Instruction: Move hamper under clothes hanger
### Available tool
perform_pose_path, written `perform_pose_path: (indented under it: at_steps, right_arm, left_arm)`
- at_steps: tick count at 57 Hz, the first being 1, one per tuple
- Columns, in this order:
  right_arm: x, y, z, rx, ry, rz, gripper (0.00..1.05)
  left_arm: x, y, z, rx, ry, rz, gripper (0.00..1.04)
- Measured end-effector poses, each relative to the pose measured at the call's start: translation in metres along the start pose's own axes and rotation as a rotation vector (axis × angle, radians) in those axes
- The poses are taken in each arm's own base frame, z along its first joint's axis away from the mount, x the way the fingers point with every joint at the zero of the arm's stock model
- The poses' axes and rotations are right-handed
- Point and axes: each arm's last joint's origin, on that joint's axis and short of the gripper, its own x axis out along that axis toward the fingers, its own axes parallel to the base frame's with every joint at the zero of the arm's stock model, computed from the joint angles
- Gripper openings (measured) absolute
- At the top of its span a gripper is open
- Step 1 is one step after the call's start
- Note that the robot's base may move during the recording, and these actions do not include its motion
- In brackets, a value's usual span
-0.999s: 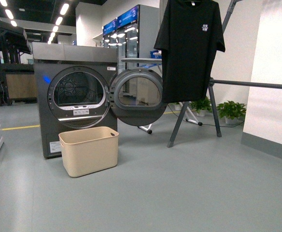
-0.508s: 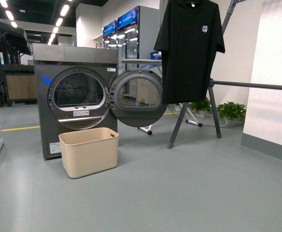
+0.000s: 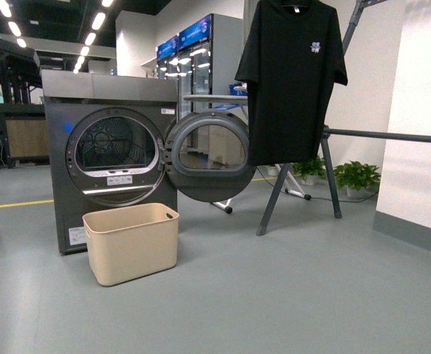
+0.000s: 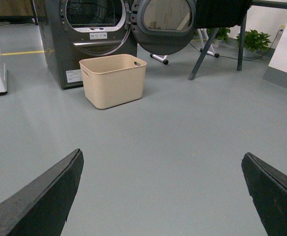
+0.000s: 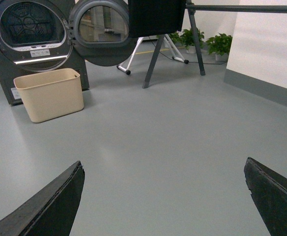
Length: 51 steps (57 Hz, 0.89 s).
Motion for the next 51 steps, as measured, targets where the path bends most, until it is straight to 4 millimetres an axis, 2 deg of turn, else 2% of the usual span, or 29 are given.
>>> perform_pose_path:
  at_steps: [51]
  right_arm:
    - [0.0, -0.0001, -0.0002, 0.0, 0.002, -0.003, 0.97]
  left_arm:
    - [0.0, -0.0001, -0.0001, 0.0, 0.001, -0.002, 0.98]
